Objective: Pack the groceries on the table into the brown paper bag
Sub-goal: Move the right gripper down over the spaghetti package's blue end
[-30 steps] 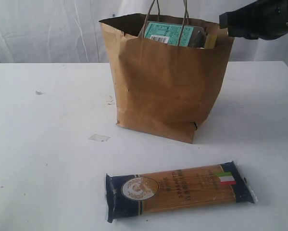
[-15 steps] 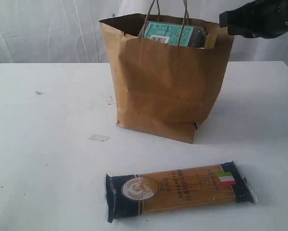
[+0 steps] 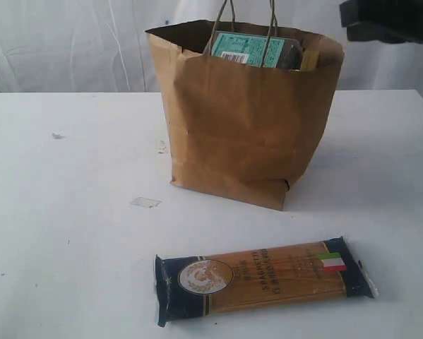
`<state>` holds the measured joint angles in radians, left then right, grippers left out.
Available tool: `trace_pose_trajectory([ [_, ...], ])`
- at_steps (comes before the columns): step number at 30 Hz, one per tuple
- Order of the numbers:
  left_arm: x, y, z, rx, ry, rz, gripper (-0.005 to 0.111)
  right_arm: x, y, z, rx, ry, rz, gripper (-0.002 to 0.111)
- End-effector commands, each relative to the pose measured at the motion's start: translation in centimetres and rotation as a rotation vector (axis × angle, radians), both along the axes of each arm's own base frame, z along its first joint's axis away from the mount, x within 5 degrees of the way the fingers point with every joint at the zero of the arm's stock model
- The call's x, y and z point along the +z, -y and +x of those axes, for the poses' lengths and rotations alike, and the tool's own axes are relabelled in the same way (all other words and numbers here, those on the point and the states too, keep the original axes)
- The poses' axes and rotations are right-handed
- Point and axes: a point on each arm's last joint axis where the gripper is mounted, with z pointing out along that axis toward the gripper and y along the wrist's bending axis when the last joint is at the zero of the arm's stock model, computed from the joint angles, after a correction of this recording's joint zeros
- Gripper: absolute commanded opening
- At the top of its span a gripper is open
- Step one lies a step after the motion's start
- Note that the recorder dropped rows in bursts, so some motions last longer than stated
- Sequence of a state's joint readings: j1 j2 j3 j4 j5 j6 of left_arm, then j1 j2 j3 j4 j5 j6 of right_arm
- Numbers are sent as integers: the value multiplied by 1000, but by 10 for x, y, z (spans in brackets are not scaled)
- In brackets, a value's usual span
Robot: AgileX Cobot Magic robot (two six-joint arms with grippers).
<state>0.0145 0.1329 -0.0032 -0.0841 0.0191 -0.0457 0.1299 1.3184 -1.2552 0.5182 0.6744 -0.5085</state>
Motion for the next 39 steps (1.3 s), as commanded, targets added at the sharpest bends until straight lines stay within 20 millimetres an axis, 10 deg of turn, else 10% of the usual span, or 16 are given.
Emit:
trace_pose_trajectory([
  [1, -1, 1, 0, -5, 4, -8, 0, 30, -13, -39, 99, 106, -15, 0],
  [7, -1, 1, 0, -5, 4, -8, 0, 32, -56, -89, 452, 69, -121, 0],
  [11, -1, 1, 0, -5, 4, -8, 0, -1, -78, -104, 651, -137, -396, 0],
  [23, -1, 1, 0, -5, 4, -8, 0, -109, -141, -61, 916, -257, -836, 4],
  [33, -1, 1, 0, -5, 4, -8, 0, -173, -179, -41, 1014, -275, -799, 77],
  [39, -1, 1, 0, -5, 4, -8, 0, -190, -189, -31, 982, -244, -767, 85],
])
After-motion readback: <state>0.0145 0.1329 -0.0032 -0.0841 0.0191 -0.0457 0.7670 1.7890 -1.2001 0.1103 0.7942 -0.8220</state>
